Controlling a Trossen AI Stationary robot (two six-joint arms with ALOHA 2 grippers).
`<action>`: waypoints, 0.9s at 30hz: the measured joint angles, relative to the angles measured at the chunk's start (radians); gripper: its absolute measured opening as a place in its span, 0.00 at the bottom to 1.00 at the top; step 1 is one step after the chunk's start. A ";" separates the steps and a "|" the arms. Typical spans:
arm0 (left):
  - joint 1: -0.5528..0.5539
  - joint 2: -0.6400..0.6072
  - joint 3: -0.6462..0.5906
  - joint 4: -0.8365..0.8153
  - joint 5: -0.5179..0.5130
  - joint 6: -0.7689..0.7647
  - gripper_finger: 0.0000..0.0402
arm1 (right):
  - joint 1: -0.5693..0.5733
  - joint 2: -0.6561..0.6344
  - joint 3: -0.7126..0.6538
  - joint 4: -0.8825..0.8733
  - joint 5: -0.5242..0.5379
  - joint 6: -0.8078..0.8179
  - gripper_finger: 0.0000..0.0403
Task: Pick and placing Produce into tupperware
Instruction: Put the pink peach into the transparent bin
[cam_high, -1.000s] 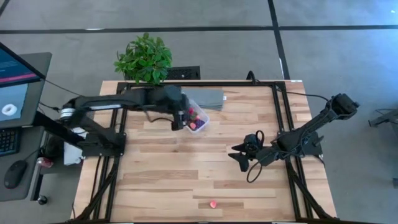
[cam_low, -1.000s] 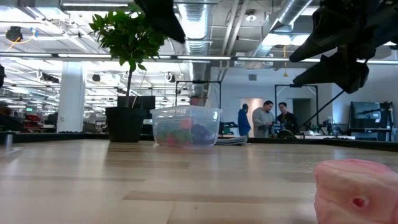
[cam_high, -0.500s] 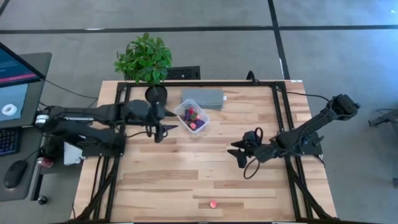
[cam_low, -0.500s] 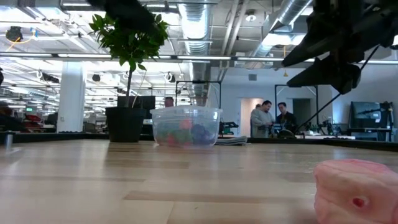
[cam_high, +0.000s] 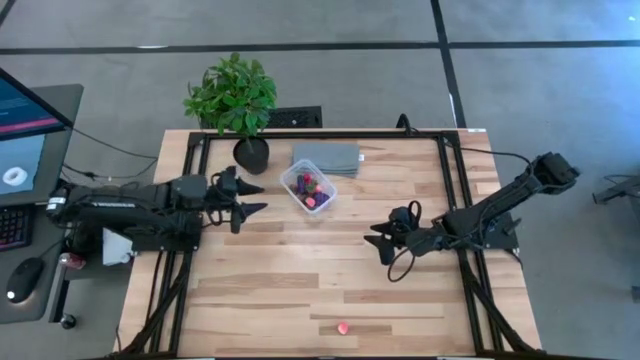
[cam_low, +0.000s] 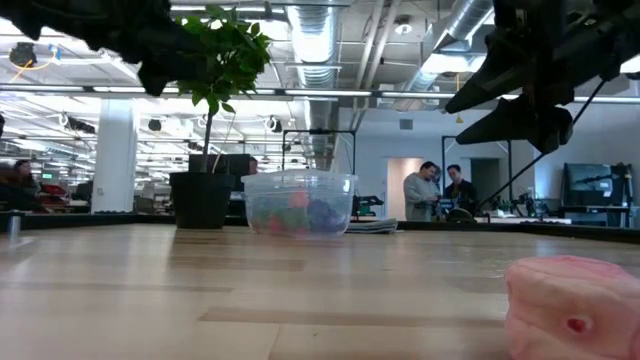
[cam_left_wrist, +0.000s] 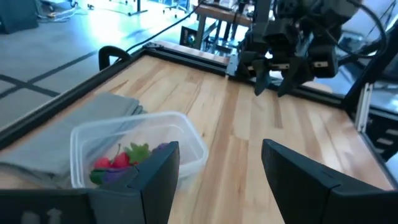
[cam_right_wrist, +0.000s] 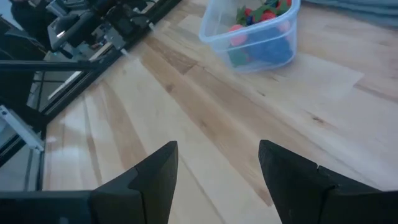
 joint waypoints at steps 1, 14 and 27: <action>-0.003 -0.021 -0.014 -0.002 0.000 -0.010 0.55 | -0.001 0.000 0.000 0.005 -0.018 0.003 0.62; -0.064 -0.252 -0.183 -0.015 0.008 -0.122 0.55 | 0.001 0.000 0.000 0.020 -0.147 -0.030 0.62; -0.122 -0.470 -0.311 -0.039 0.007 -0.172 0.55 | 0.000 0.000 0.000 0.030 -0.148 -0.032 0.62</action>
